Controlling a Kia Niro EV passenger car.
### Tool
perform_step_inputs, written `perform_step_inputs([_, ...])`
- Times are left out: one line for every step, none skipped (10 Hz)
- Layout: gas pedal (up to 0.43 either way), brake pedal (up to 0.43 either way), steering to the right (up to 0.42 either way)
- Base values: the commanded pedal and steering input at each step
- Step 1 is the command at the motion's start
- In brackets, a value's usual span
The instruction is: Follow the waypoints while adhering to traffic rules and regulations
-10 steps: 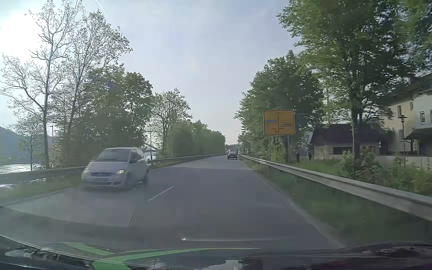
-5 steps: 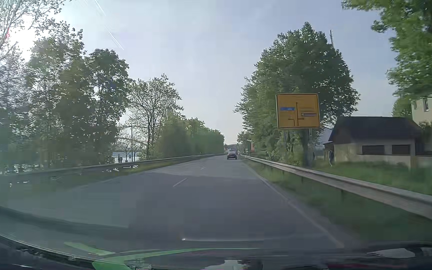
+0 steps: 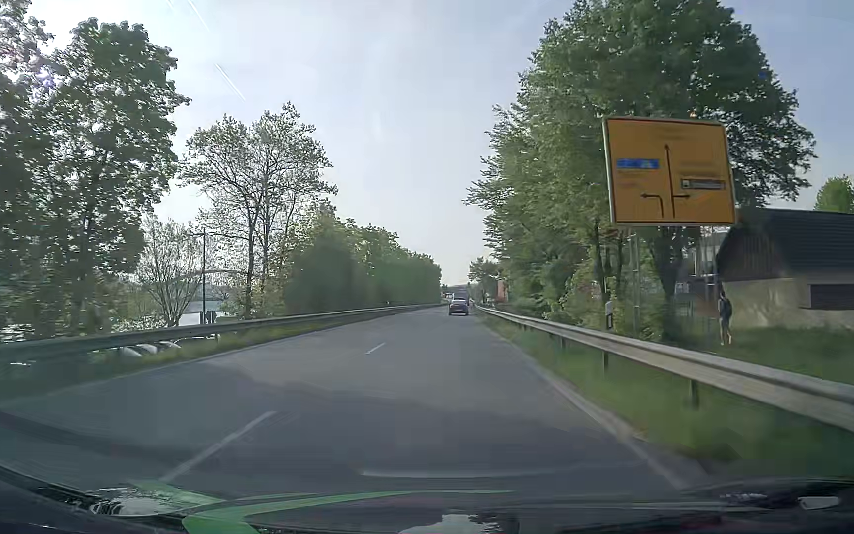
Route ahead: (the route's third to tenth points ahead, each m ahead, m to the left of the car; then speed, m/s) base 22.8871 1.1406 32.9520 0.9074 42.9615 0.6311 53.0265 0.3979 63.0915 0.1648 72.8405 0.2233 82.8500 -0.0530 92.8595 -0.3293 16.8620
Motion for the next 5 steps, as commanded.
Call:
perform_step_inputs([0.0, 0.0, 0.0])
perform_step_inputs([0.0, 0.0, 0.0])
perform_step_inputs([0.0, 0.0, 0.0])
perform_step_inputs([0.0, 0.0, 0.0])
perform_step_inputs([0.008, 0.0, 0.001])
